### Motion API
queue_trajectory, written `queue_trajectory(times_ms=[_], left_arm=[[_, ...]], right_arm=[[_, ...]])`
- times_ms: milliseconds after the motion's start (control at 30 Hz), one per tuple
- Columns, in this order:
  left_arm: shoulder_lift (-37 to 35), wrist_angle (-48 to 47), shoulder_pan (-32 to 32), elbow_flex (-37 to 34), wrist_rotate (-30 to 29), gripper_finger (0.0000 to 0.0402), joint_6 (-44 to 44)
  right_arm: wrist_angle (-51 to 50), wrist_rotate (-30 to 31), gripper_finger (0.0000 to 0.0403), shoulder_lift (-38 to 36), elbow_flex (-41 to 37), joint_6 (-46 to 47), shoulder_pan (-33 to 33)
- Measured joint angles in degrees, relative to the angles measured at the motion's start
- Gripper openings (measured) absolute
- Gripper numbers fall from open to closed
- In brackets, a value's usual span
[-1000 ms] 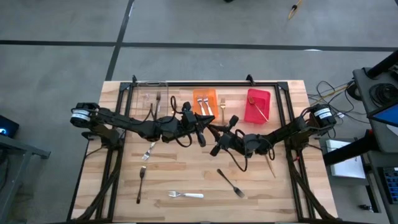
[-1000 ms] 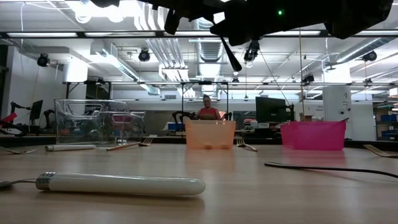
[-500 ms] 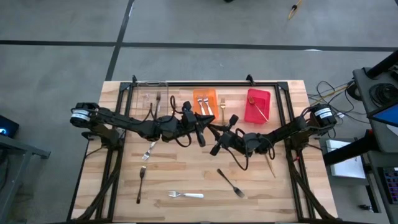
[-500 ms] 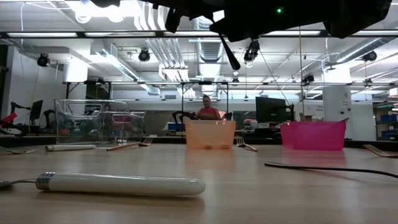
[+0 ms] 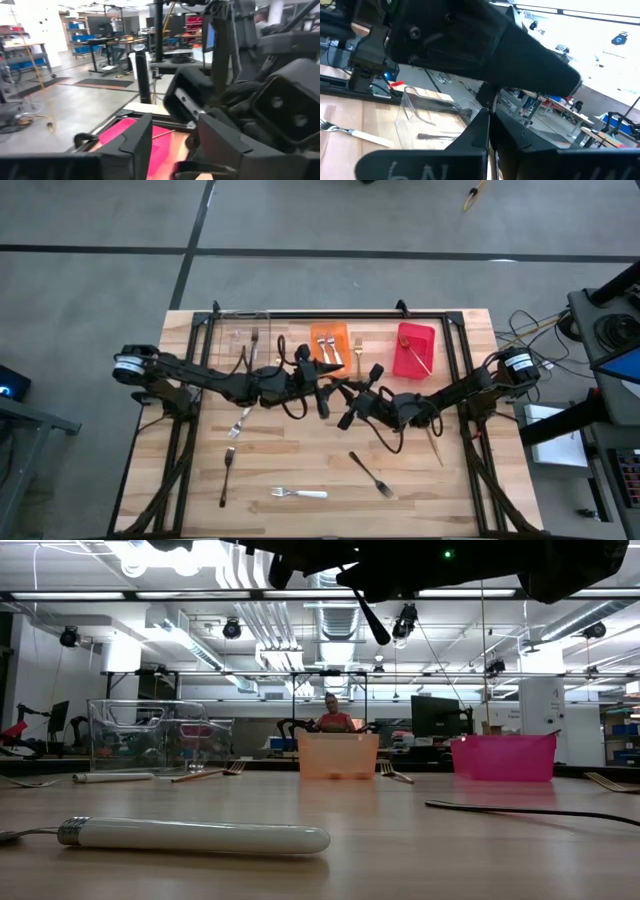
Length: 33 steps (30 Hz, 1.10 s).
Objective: Sort silverware by color (type)
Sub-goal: Put the right black fork into the transparent bin
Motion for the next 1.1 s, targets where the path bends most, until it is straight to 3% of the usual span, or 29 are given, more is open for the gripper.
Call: queue_trajectory(times_ms=[467, 633, 767, 967, 1100], left_arm=[[-4.7, -6.2, 0.2, -0.1, -2.3, 0.0204, 7.7], [-4.7, -10.5, 0.2, -0.4, 0.0, 0.0205, 7.5], [-5.0, -10.1, 0.2, -1.1, 2.4, 0.0205, 7.7], [-5.2, -3.7, 1.3, -3.8, 11.2, 0.0193, 9.0], [-5.1, 3.0, 2.2, -6.6, 16.0, 0.0171, 9.1]], right_arm=[[2.3, 4.0, 0.0006, -1.0, 0.1, 1.8, -1.4], [1.9, -3.1, 0.0006, -1.4, -0.4, 5.8, -1.5], [1.5, -5.5, 0.0007, -2.3, -1.3, 7.2, -1.5], [1.7, -14.6, 0.0007, -4.2, -2.9, 10.9, -1.5], [2.0, -16.6, 0.0007, -4.6, -3.1, 11.2, -1.5]])
